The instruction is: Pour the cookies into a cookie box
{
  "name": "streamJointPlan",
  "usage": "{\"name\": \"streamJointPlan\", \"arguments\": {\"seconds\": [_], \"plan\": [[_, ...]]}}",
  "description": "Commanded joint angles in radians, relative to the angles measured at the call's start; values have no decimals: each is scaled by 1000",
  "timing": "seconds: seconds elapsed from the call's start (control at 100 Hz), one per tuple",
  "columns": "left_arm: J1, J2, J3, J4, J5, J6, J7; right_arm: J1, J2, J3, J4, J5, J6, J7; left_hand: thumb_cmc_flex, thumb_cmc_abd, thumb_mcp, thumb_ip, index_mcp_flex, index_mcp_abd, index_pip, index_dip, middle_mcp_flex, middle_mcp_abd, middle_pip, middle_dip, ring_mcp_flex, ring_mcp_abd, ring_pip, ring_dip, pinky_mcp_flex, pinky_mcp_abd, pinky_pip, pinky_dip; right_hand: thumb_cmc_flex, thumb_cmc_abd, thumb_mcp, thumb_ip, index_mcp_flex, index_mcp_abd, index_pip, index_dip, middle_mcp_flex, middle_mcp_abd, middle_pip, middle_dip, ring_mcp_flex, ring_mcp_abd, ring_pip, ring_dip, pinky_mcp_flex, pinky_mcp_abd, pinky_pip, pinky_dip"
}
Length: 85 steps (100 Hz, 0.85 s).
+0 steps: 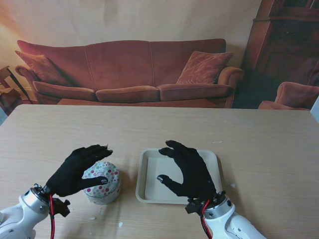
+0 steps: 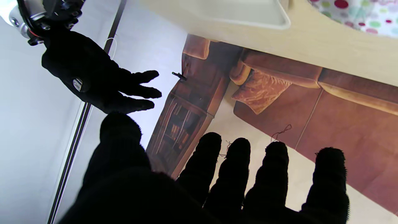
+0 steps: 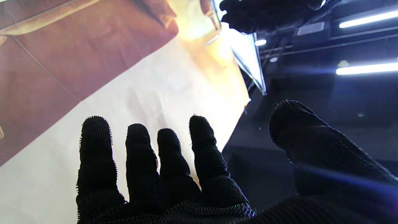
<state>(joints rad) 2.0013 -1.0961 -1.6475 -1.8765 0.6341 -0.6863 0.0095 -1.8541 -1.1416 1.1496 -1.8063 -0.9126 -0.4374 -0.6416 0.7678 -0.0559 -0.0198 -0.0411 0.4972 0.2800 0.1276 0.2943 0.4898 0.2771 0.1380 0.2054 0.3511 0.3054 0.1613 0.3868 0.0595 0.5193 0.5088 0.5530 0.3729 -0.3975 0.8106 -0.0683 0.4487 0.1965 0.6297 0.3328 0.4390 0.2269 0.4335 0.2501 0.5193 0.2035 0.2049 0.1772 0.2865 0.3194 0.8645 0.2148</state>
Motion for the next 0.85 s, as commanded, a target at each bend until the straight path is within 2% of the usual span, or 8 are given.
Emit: {"name": "streamJointPlan", "arguments": {"seconds": [0.0,0.1,0.28,0.46,0.84], "plan": [[5,1,5,-2,33,-9,23,-7,-5,1,-1,-9,-12,18,27,-33,-9,8,-8,7,-11,-1,17,6,-9,13,23,2,5,10,-15,29,16,-10,-33,-17,-26,24,-36,-19,-65,-10,-1,-16,-22,-10,13,0,4,1,1,5,-22,17],[-2,0,7,4,46,-7,33,-7,1,9,10,-29,-17,21,26,-42,-8,9,-6,10,-11,-2,20,7,-14,12,21,1,3,10,-17,30,19,-13,-39,-29,-24,22,-45,-18,-71,-11,-6,-14,-24,-9,19,4,7,2,8,11,-24,22],[-6,-1,19,2,40,14,34,-11,1,22,18,-21,-28,35,30,-51,-6,10,-11,13,-13,-3,17,7,-20,13,18,2,1,10,-20,28,23,-19,-34,-34,-16,22,-56,-14,-73,-9,-20,-15,-24,-7,17,3,8,3,10,8,-32,30],[-7,-5,36,2,54,27,63,-17,-2,27,17,-11,-34,30,31,-51,-5,9,-8,13,-11,-3,25,9,-19,16,22,5,4,12,-18,31,28,-22,-33,-34,-10,21,-55,-12,-71,-8,-20,-14,-21,-6,19,2,10,5,14,11,-36,39],[-14,-2,36,4,69,19,56,-29,-2,23,10,-17,-30,21,32,-49,-5,9,-7,12,-11,-3,26,11,-22,18,22,4,4,12,-19,29,34,-29,-33,-35,-4,19,-52,-14,-67,-7,-17,-14,-20,-5,21,2,10,5,20,10,-42,53]]}}
